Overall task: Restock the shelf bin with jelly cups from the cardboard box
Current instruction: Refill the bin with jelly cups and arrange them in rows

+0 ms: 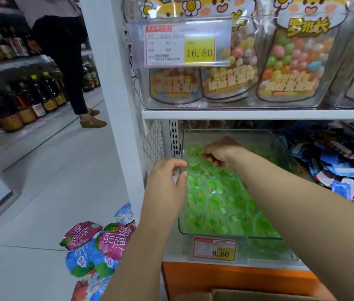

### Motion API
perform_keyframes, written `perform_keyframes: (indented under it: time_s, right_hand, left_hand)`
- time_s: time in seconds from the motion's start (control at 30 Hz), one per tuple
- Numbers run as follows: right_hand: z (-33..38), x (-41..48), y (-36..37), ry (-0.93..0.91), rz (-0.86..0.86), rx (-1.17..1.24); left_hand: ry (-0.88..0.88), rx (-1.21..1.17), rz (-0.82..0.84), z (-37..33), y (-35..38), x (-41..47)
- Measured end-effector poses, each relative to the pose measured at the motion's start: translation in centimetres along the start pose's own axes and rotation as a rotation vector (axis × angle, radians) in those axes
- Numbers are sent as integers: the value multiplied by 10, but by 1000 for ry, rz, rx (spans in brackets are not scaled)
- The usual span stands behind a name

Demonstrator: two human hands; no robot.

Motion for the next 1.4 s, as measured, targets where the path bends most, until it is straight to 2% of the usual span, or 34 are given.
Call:
perform_keyframes:
  time_s: [0.3,0.4,0.5,0.57,0.63,0.7,0.77,0.9,1.07,1.4]
  right_hand:
    - [6,12,4,-64,-11,-439]
    - [10,15,4,-125,-73,-592]
    - [14,8,-10,-198,-198,-643]
    - [11,-11,-19,-320,-262,-728]
    - [0,-33,-22,-445,-339,-944]
    - [-11,-53,-20,-502,-375,-1128]
    - [-19,-60,-15,-536,-363,-1133]
    - [-26,-57,-12,-564,-350,-1136]
    - [-29,-48,-11,-581,-402,-1127]
    - [-37,-37,-5,-610,-487,-1024]
  left_hand:
    - [-47,33,-14,7,5,1]
    - [-26,86,-18,1,6,0]
    - [26,212,0,-7,7,-3]
    - [117,336,5,-18,13,-6]
    - [206,480,79,-31,29,-9]
    - [153,590,220,-31,56,-6]
    - [60,713,330,-25,74,5]
    - [32,944,417,-12,86,33]
    - [180,1132,478,-11,96,54]
    - [237,1340,578,-5,98,47]
Point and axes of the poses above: each hand's wrist, its own x-axis towards the middle knuckle, its own y-axis out of the palm, z = x × y, the point moved 5 cm from there along x, towards the middle knuckle, and after that the axes turned 15 degrees about -x, right-handed, at the moved point
